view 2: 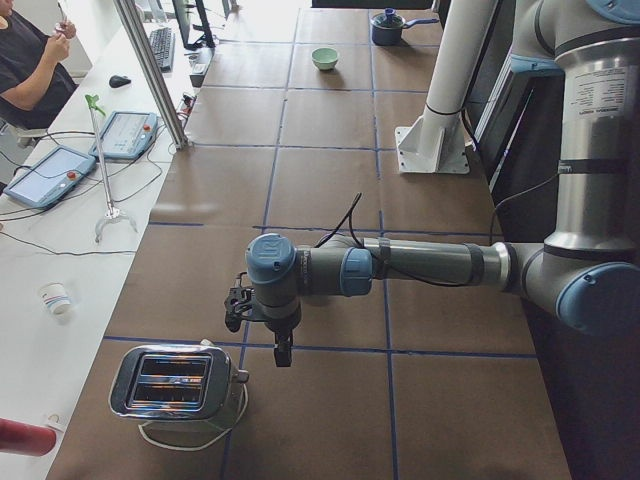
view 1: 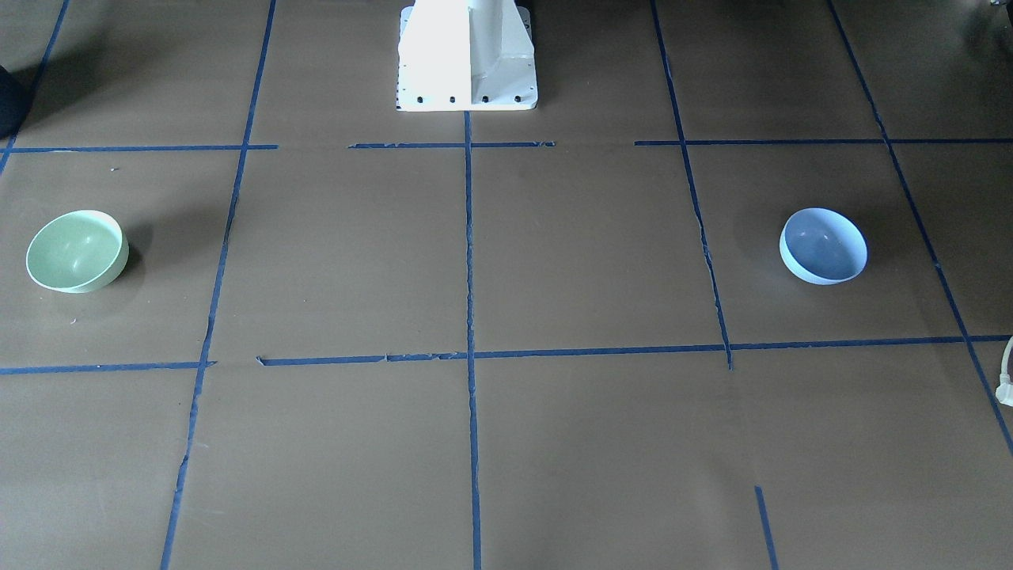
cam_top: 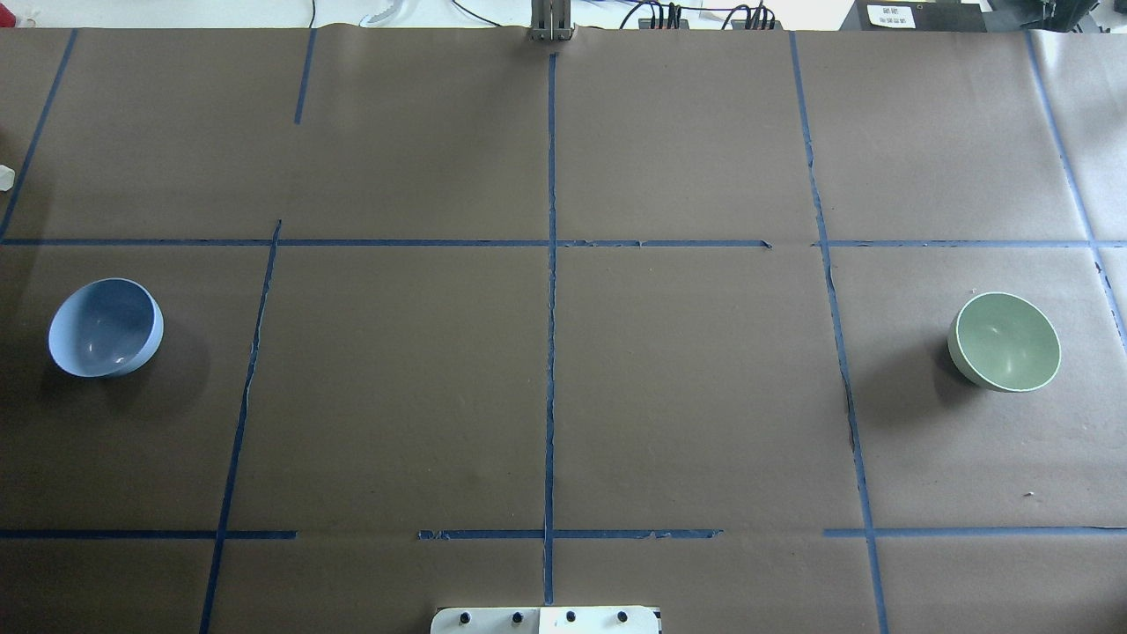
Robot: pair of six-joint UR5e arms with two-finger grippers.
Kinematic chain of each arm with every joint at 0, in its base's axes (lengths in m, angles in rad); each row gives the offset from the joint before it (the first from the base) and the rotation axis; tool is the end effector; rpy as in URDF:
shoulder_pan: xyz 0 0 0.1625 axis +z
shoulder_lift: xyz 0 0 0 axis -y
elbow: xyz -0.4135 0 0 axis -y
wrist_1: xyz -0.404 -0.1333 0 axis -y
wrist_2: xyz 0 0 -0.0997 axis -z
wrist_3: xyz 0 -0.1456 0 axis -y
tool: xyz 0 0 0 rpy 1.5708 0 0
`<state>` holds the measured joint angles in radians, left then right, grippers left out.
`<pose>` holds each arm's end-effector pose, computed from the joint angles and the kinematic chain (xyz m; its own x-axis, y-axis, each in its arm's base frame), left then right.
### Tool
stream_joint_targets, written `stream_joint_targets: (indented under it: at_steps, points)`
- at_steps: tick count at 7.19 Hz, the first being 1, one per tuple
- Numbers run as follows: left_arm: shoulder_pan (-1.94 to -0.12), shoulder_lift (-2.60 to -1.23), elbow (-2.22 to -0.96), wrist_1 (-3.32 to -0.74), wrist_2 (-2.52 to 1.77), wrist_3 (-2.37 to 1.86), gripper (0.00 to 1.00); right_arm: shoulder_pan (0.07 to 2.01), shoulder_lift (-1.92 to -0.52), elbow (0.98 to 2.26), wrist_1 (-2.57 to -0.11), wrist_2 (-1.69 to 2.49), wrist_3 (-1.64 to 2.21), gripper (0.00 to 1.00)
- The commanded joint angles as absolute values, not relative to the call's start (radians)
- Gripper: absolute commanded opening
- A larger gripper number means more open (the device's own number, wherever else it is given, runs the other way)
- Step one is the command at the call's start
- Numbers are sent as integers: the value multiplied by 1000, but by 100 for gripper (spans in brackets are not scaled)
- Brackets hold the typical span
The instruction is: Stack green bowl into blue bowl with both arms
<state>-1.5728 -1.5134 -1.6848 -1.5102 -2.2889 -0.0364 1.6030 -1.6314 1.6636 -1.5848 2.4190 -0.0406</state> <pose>-0.0385 -0.4788 0.6625 0.7525 -0.0405 -0.6574 0.0294 0.9992 -0.0279 0.0395 -0.4792 0.6567 0.6622 -0.0329 0.7486 -0.0053 0.9988 0.0486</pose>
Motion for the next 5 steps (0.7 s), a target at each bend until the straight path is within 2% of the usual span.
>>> stream_joint_targets:
  at_steps: [1, 5]
  points:
    - [-1478, -1514, -1750, -1528, -2293, -143, 100, 1603, -1625, 1667, -1585, 2419, -40, 100]
    - [-1234, -1482, -1735, -1930, -2370, -686, 100, 1601, -1612, 1675, -1586, 2422, -38, 100]
